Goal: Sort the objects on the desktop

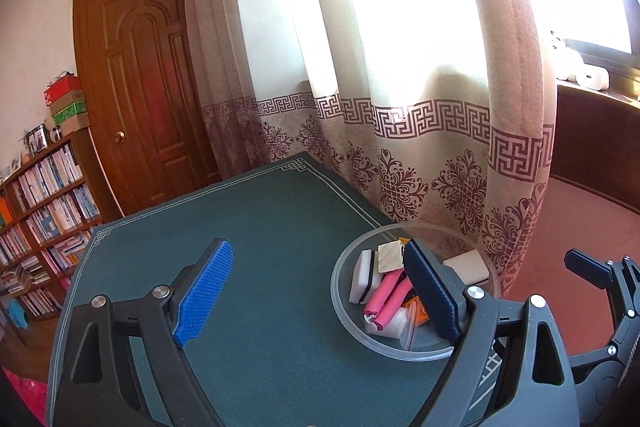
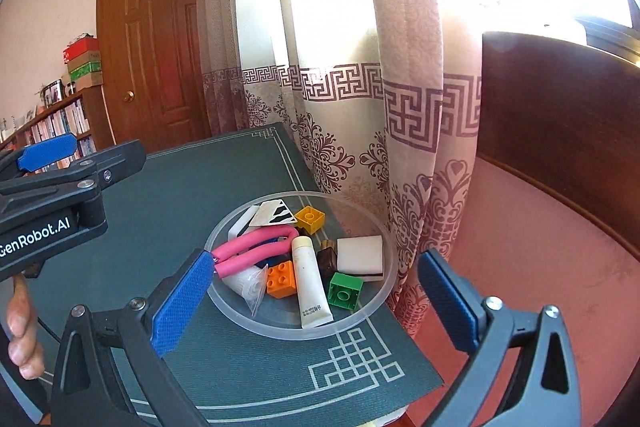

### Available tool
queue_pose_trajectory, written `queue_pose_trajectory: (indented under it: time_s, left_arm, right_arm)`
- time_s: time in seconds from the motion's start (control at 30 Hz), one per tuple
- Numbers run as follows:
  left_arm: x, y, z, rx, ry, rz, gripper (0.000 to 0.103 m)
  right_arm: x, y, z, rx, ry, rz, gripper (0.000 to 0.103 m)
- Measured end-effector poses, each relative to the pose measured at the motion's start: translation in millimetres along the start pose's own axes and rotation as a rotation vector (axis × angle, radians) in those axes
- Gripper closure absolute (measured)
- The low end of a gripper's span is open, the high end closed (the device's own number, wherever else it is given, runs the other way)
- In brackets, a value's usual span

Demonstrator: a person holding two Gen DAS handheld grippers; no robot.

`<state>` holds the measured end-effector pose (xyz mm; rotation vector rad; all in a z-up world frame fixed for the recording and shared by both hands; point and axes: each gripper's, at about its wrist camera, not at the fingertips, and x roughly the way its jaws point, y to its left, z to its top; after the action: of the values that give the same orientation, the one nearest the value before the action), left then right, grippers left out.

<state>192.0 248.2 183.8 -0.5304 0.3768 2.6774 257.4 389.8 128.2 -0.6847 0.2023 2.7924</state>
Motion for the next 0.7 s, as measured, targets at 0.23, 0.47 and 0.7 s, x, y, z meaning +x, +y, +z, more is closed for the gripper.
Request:
queue_pose_trajectory:
  time_s: [0.23, 0.47, 0.7]
  left_arm:
    - [1, -11, -4, 0.018, 0.021, -0.014, 0.013]
    - [6, -16, -8, 0.018, 0.049, -0.034, 0.013]
    - [6, -22, -11, 0.039, 0.057, -0.042, 0.013]
  right_arm:
    - [3, -12, -4, 0.050, 0.020, -0.013, 0.001]
    - [14, -17, -10, 0.058, 0.058, -0.038, 0.001]
    - [19, -11, -14, 0.028, 0.071, -0.043, 0.001]
